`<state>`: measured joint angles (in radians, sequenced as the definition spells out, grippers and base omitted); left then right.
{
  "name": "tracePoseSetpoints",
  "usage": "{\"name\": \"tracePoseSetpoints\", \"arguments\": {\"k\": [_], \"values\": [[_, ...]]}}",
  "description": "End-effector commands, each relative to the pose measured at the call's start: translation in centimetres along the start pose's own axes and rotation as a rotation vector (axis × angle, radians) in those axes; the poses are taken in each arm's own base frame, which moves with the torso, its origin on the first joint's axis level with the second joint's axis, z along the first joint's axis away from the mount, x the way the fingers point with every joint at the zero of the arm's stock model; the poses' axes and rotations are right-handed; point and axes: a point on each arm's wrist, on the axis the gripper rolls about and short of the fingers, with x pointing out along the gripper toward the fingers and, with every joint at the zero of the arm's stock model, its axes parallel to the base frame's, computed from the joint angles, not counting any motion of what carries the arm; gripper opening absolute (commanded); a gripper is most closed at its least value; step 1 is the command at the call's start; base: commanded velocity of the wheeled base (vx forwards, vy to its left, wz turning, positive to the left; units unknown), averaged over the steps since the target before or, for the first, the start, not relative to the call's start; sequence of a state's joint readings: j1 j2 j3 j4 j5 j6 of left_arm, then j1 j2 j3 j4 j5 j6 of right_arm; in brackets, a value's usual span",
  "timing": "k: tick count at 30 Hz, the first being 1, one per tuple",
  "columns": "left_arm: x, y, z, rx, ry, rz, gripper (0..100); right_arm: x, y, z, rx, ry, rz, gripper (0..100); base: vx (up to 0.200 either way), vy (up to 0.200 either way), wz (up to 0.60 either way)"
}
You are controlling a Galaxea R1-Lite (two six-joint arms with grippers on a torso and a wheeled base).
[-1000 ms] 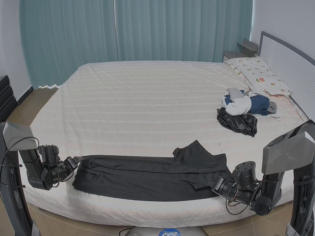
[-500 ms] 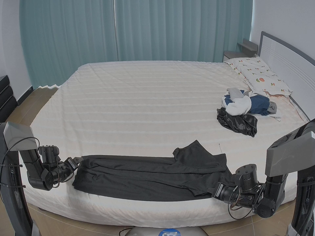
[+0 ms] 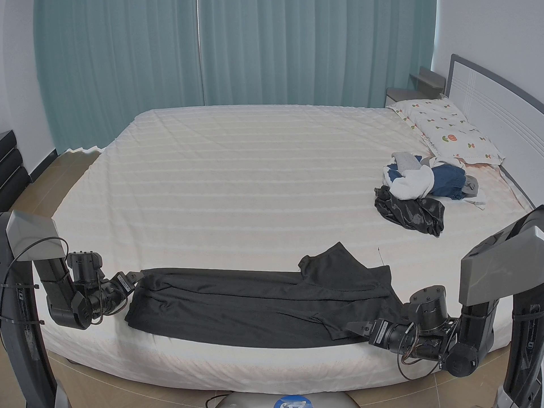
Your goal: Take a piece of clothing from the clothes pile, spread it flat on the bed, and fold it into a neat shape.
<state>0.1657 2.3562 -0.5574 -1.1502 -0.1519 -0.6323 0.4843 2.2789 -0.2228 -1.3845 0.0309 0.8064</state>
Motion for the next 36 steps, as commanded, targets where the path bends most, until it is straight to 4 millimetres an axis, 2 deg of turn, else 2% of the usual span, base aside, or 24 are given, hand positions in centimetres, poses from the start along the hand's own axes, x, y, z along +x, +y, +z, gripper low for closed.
{"name": "tracePoseSetpoints", "arguments": {"k": [1, 4, 9, 13, 17, 24, 28, 29, 36], "values": [[0.0, 0.0, 0.0, -0.001, 0.000, 0.000, 100, -0.4, -0.1, 1.6, 0.026, -0.062, 0.010, 100, 0.000, 0.000, 0.00], [0.0, 0.0, 0.0, -0.002, -0.001, -0.001, 100, -0.2, -0.8, 3.2, 0.058, -0.115, -0.004, 100, 0.000, 0.000, 0.00], [0.0, 0.0, 0.0, -0.001, 0.000, -0.002, 100, 0.4, -1.6, 4.2, 0.081, -0.145, -0.019, 100, 0.000, 0.000, 0.00], [0.0, 0.0, 0.0, -0.001, 0.000, -0.002, 100, 1.9, -2.2, 4.2, 0.086, -0.145, -0.027, 100, 0.000, 0.000, 0.00], [0.0, 0.0, 0.0, -0.001, 0.000, 0.000, 100, 2.1, -2.5, 4.6, 0.095, -0.154, -0.029, 100, 0.000, 0.000, 0.00], [0.0, 0.0, 0.0, -0.001, -0.001, -0.003, 100, 3.8, -3.2, 5.4, 0.110, -0.139, 0.006, 100, 0.000, 0.000, 0.00], [0.0, 0.0, 0.0, -0.004, -0.001, -0.003, 100, 4.7, -3.8, 5.1, 0.113, -0.111, 0.016, 100, 0.000, 0.000, 0.00], [0.1, -0.1, 0.1, -0.004, -0.002, -0.004, 100, 5.0, -3.9, 5.2, 0.114, -0.111, 0.014, 0, 0.000, 0.000, 0.00], [0.1, 0.0, 0.0, -0.004, -0.001, -0.003, 100, 5.1, -4.3, 5.6, 0.126, -0.129, 0.007, 0, 0.000, 0.000, 0.00]]}}
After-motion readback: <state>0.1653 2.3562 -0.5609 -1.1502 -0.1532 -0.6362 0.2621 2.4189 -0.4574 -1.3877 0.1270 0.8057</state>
